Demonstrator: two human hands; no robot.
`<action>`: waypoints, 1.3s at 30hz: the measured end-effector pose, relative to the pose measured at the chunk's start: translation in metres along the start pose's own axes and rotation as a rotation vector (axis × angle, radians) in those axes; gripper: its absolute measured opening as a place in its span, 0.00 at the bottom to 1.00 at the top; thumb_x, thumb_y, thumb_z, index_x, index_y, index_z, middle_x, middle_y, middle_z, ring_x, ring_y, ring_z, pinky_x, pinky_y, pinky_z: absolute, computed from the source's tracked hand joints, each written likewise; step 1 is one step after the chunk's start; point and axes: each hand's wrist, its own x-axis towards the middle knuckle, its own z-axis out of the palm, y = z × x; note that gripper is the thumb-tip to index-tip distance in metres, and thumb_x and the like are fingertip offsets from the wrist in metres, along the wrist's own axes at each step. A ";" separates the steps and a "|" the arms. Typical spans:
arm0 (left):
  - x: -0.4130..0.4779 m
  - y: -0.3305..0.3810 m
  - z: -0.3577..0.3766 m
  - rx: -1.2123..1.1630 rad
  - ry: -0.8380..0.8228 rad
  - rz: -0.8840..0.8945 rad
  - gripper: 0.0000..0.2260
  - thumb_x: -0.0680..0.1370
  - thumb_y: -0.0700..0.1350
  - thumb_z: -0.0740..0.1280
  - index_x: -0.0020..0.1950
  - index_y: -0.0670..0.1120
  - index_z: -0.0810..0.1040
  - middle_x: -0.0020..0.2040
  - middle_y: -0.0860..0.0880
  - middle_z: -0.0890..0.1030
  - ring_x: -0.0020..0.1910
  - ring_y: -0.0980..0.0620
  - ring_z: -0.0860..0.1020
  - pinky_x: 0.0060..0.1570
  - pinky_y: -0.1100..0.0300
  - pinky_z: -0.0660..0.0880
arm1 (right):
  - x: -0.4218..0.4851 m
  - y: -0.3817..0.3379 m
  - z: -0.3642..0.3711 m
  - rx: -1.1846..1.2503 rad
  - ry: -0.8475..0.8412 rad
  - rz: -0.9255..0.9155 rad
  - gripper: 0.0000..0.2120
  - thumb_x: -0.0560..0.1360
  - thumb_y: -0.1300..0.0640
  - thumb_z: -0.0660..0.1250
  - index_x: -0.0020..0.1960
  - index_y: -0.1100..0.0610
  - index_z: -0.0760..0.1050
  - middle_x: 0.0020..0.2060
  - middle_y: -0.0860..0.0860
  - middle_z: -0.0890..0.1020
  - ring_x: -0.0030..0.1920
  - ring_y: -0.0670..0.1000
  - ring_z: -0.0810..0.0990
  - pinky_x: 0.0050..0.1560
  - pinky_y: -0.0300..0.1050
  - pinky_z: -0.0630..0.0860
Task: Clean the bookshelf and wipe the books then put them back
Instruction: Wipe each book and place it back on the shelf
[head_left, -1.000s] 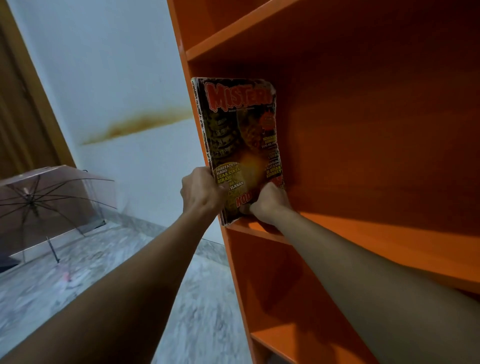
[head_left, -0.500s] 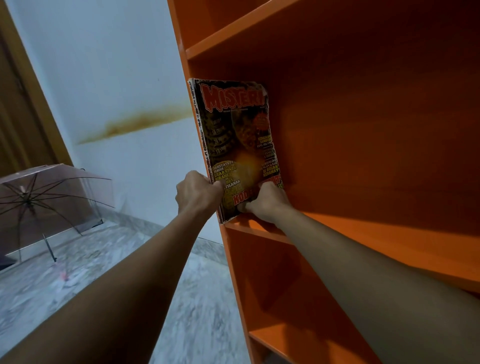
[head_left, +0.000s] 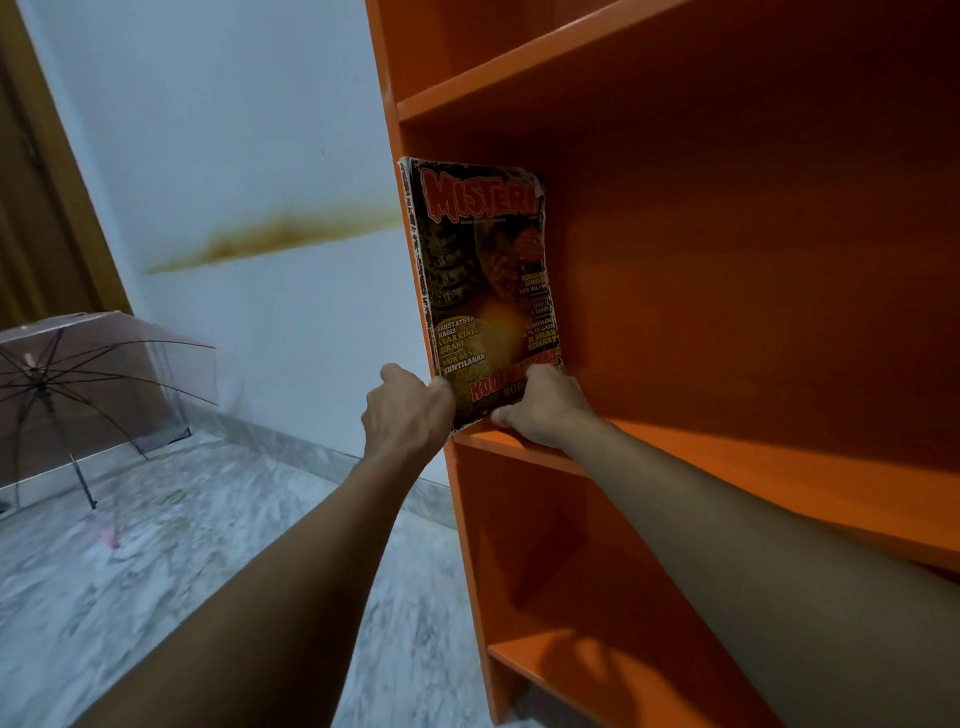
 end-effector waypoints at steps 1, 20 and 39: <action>-0.004 -0.005 -0.001 0.027 -0.013 0.009 0.22 0.79 0.52 0.60 0.60 0.34 0.75 0.52 0.35 0.81 0.49 0.37 0.81 0.27 0.58 0.64 | -0.004 -0.003 0.000 -0.034 -0.008 -0.002 0.18 0.73 0.54 0.74 0.57 0.62 0.75 0.53 0.56 0.80 0.52 0.57 0.78 0.53 0.48 0.77; -0.110 -0.120 0.012 0.201 -0.569 0.305 0.13 0.81 0.51 0.62 0.53 0.42 0.77 0.47 0.43 0.80 0.45 0.44 0.79 0.44 0.53 0.76 | -0.144 -0.042 0.044 -0.637 0.299 0.079 0.07 0.77 0.59 0.62 0.53 0.58 0.74 0.58 0.57 0.74 0.61 0.61 0.70 0.62 0.60 0.70; -0.285 -0.096 0.050 0.341 -1.207 0.522 0.14 0.79 0.39 0.63 0.64 0.39 0.75 0.58 0.41 0.78 0.48 0.44 0.79 0.50 0.51 0.79 | -0.358 0.092 0.052 -0.729 -0.685 0.582 0.15 0.72 0.50 0.74 0.46 0.62 0.80 0.43 0.54 0.80 0.45 0.54 0.79 0.45 0.47 0.75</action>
